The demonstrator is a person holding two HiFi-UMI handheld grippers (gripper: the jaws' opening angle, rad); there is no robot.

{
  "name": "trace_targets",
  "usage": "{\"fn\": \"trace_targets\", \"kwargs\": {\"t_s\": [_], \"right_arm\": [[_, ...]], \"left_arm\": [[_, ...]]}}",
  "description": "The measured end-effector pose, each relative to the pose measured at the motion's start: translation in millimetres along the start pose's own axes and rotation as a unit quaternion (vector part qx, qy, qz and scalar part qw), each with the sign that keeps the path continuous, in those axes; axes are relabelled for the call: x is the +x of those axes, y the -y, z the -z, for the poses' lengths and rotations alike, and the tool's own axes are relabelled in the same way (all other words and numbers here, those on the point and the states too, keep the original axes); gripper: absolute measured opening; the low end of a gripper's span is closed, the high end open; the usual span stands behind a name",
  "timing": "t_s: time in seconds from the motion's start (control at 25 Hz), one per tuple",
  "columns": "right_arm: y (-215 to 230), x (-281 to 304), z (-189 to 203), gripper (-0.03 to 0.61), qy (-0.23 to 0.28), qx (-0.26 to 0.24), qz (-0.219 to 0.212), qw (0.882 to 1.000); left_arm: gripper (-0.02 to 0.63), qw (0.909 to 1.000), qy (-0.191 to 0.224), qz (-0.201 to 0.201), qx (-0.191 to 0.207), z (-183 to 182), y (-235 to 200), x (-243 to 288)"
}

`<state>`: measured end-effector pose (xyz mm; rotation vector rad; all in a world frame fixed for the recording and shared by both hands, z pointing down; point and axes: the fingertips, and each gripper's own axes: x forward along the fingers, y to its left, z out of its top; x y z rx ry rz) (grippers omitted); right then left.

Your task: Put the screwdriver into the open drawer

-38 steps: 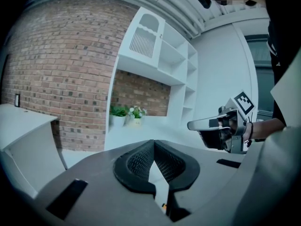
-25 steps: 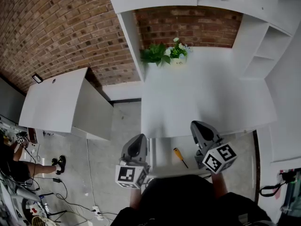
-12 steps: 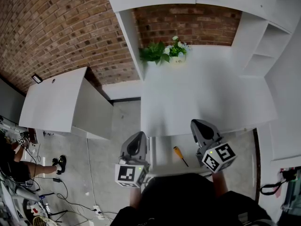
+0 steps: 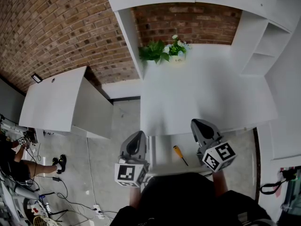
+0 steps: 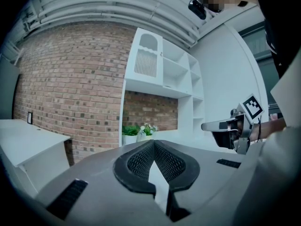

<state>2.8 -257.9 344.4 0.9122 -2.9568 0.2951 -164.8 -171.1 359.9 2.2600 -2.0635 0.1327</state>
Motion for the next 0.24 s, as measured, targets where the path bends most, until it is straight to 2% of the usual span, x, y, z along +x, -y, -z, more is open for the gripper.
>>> {"fn": "trace_targets", "kwargs": {"t_s": [0.24], "right_arm": [[1.8,0.6,0.9,0.014,0.005,-0.005,-0.005,1.0]], "left_arm": [[0.009,1.0,-0.003,0.001,-0.001,1.1,1.0,2.4]]}}
